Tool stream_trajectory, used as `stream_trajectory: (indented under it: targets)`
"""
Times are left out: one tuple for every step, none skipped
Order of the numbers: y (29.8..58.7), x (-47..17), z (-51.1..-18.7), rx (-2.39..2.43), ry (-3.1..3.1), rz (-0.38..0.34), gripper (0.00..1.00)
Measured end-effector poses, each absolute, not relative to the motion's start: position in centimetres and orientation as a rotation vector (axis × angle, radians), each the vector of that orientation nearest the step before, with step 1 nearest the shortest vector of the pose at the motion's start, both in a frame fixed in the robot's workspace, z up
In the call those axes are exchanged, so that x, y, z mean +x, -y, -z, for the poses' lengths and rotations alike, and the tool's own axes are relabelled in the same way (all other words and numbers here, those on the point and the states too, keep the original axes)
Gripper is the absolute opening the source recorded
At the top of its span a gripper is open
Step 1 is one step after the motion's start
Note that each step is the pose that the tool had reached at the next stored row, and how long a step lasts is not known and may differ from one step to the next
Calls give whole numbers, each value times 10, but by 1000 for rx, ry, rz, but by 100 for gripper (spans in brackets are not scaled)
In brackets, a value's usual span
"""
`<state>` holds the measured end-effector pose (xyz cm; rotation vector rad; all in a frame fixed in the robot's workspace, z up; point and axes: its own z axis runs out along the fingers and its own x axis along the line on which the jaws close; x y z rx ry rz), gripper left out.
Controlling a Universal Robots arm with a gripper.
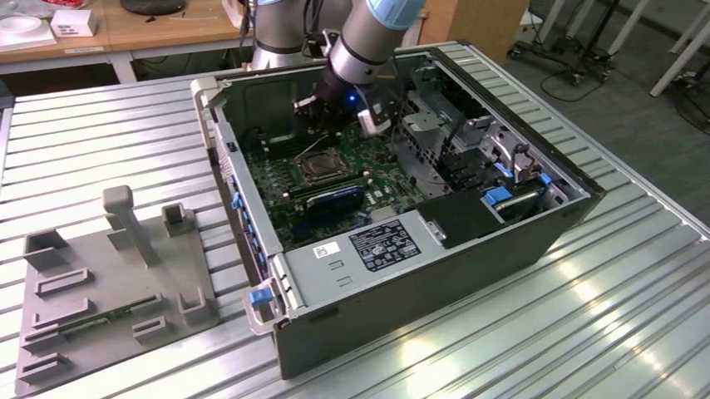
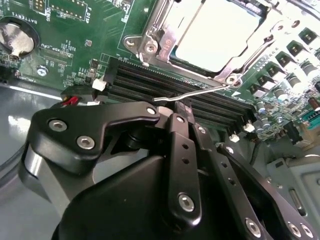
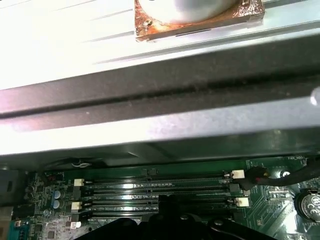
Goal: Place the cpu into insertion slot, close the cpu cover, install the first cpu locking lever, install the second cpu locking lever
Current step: 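Install the first cpu locking lever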
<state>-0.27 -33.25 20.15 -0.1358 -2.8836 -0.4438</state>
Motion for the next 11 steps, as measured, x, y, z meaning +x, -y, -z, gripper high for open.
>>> stream_trajectory:
  targets:
    - [332,-3,-203,-136,2885,444,11]
    - [332,-3,-203,-135,2887,445,11]
    - [332,-3,-204,-135,2889,445,11]
    - [332,-3,-205,-135,2890,445,11]
    - [332,-3,-206,-134,2892,445,11]
    - [332,-4,-206,-134,2894,446,11]
    - [332,-4,-207,-133,2896,446,11]
    - [332,-5,-207,-133,2898,447,11]
    - [332,-5,-207,-133,2899,447,11]
    - [332,-6,-207,-133,2900,447,11]
    - [332,-7,-207,-132,2901,447,11]
